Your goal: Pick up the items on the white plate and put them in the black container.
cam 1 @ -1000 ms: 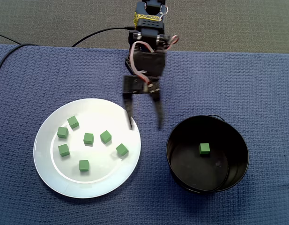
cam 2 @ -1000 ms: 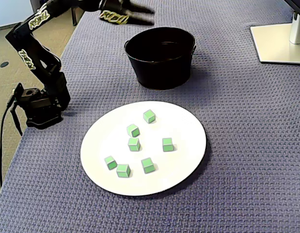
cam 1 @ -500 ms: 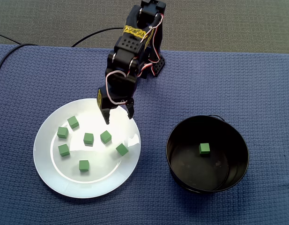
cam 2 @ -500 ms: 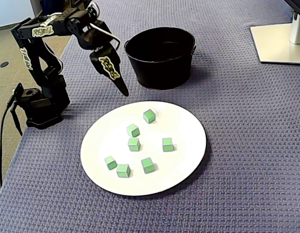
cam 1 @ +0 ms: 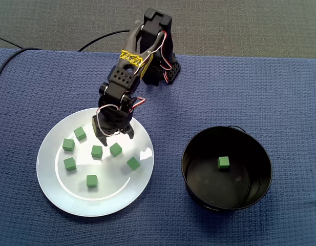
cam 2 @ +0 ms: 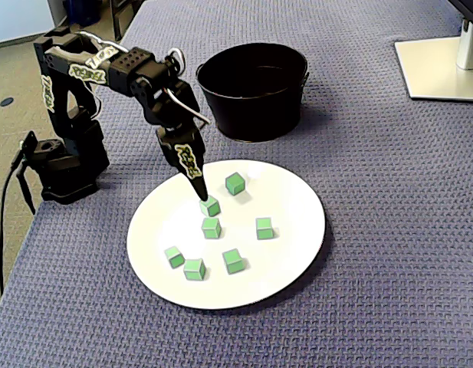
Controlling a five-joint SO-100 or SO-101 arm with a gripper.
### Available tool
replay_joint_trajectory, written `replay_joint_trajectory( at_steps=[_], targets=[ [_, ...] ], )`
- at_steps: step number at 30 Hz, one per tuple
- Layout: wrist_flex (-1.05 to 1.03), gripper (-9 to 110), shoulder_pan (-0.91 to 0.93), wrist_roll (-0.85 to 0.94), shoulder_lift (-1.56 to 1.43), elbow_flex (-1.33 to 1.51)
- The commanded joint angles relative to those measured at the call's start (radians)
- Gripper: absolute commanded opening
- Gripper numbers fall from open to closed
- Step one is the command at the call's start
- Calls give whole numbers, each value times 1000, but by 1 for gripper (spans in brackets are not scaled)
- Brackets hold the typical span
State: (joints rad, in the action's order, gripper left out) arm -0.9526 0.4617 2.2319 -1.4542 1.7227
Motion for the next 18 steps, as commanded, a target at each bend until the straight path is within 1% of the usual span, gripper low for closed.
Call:
replay_joint_trajectory(
  at_steps=[1, 11, 18],
  targets=[
    [61, 30, 14, 3, 12, -44],
    [158, 30, 11, -15, 48, 2],
    [193, 27, 12, -25, 49, 57]
  ],
)
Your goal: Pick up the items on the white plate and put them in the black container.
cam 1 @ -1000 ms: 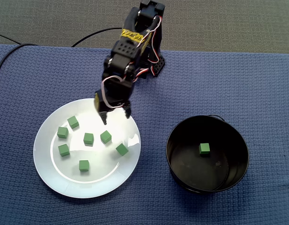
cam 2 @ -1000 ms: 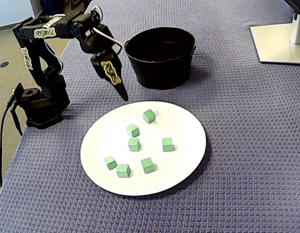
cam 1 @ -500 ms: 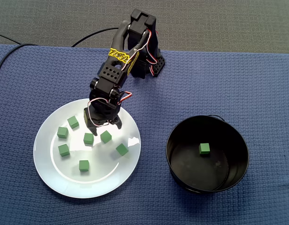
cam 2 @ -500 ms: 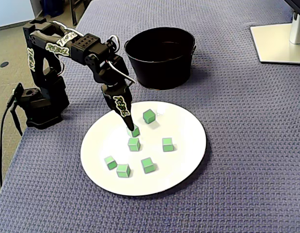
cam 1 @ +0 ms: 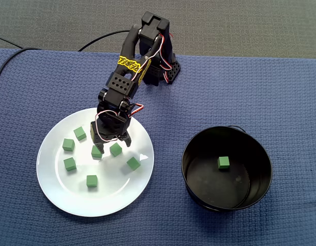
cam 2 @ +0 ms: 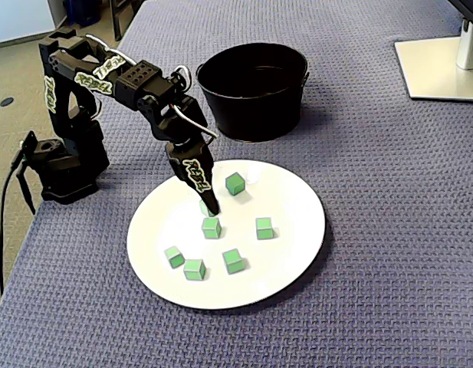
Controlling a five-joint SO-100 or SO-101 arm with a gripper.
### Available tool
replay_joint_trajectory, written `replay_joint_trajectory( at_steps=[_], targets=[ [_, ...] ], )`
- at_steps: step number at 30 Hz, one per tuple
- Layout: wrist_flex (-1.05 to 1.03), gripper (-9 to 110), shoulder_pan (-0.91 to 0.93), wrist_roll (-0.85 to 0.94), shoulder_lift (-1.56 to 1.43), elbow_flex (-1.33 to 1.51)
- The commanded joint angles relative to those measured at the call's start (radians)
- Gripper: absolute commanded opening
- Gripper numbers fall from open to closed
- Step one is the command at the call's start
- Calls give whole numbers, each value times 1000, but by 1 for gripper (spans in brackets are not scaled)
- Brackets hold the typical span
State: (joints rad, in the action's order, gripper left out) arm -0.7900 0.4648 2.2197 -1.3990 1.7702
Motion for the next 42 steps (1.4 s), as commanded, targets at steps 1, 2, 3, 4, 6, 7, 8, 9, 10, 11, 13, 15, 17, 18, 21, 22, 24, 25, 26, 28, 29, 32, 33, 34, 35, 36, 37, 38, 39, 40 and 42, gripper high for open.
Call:
replay_joint_trajectory(
  at_steps=[1, 2, 3, 4, 6, 7, 8, 9, 10, 11, 13, 15, 17, 18, 21, 22, 24, 25, 26, 28, 29, 32, 33, 34, 35, 36, 37, 38, 39, 40, 42],
  targets=[
    [40, 26, 9, -14, -6, 17],
    [49, 26, 9, -15, -6, 26],
    [58, 26, 9, -15, -6, 35],
    [69, 26, 8, -17, -8, 48],
    [98, 26, 6, -18, -11, 72],
    [107, 26, 6, -18, -12, 83],
    [114, 26, 6, -18, -14, 89],
    [115, 25, 6, -18, -15, 92],
    [115, 25, 6, -21, -15, 92],
    [115, 24, 6, -23, -15, 92],
    [115, 22, 6, -28, -15, 94],
    [115, 21, 8, -34, -14, 95],
    [115, 19, 8, -41, -15, 98],
    [115, 18, 6, -44, -17, 100],
    [118, 11, 6, -51, -18, 107],
    [124, 7, 6, -57, -18, 110],
    [126, 1, 6, -63, -18, 110],
    [126, 0, 6, -67, -18, 110],
    [126, 0, 6, -71, -18, 112],
    [130, 0, 8, -72, -23, 120],
    [138, 0, 9, -74, -26, 124],
    [158, 0, 12, -115, -61, 121],
    [161, 0, 15, -138, -80, 114],
    [198, 0, 21, -172, -104, 114],
    [272, 0, 31, -202, -133, 130],
    [371, 0, 43, -233, -170, 161],
    [477, 0, 57, -264, -207, 190],
    [563, 0, 69, -298, -247, 212],
    [600, 0, 78, -333, -291, 218],
    [618, 0, 83, -373, -334, 215],
    [658, 0, 74, -462, -411, 209]
  ],
)
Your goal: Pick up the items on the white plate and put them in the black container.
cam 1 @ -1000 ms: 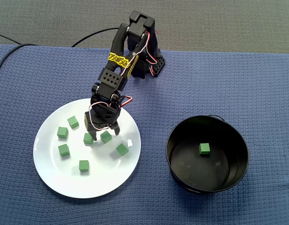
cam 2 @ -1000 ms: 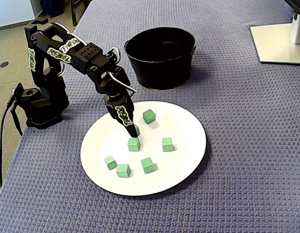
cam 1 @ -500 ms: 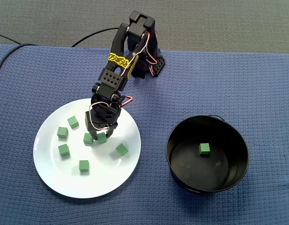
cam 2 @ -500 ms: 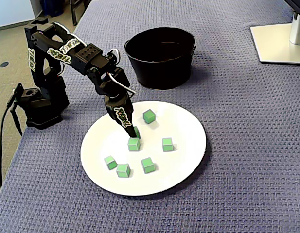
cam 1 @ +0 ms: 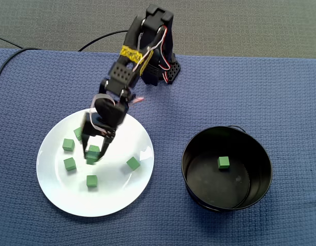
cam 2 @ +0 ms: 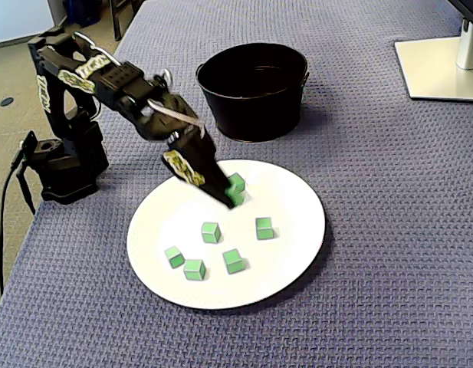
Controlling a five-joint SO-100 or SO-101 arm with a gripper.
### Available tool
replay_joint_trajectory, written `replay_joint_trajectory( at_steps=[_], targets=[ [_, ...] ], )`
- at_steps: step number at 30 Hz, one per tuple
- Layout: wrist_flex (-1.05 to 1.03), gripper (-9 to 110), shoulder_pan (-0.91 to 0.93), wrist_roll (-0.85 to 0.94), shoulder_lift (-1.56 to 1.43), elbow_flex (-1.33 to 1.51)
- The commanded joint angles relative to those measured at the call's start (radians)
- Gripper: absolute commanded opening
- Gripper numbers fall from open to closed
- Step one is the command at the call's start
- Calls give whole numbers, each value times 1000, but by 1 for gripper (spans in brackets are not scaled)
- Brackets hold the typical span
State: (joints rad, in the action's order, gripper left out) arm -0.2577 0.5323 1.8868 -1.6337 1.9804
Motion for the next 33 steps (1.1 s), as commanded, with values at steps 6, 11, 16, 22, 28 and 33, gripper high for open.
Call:
replay_joint_trajectory(
  at_steps=[6, 11, 16, 22, 28, 33],
  targets=[
    [176, 0, -144, -460, -390, -69],
    [17, 0, -354, -681, -555, -247],
    [-273, 0, -615, -765, -572, -531],
    [-509, 0, -841, -904, -402, -755],
    [-686, 0, -908, -1114, -107, -876],
    [-824, 0, -934, -1247, 48, -831]
  ],
)
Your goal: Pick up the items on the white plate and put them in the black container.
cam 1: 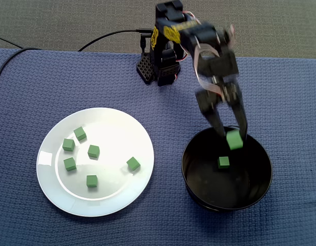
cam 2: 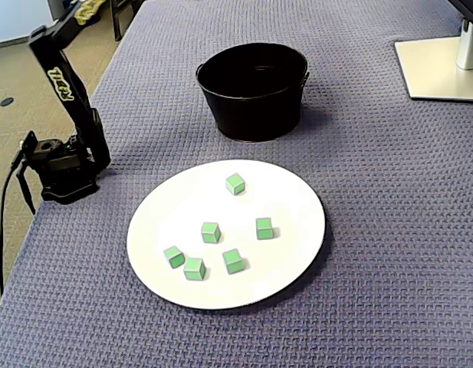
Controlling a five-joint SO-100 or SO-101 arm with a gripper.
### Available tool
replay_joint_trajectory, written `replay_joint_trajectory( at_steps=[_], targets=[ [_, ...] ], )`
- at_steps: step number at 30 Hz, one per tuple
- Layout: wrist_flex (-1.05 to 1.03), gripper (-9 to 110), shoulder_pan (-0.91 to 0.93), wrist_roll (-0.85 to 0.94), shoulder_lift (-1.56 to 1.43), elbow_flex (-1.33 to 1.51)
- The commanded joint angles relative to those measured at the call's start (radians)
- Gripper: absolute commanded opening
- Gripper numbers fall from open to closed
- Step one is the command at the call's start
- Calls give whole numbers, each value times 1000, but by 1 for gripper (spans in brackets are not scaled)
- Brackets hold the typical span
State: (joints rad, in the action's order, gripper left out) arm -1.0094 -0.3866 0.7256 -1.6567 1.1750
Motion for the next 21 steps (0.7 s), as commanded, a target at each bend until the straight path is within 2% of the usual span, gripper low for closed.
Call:
replay_joint_trajectory(
  at_steps=[1, 13, 21],
  targets=[
    [-86, 0, -20, -106, 100, -14],
    [-74, 0, -37, -140, 275, 138],
    [-170, 19, -2, -49, 87, 164]
  ],
)
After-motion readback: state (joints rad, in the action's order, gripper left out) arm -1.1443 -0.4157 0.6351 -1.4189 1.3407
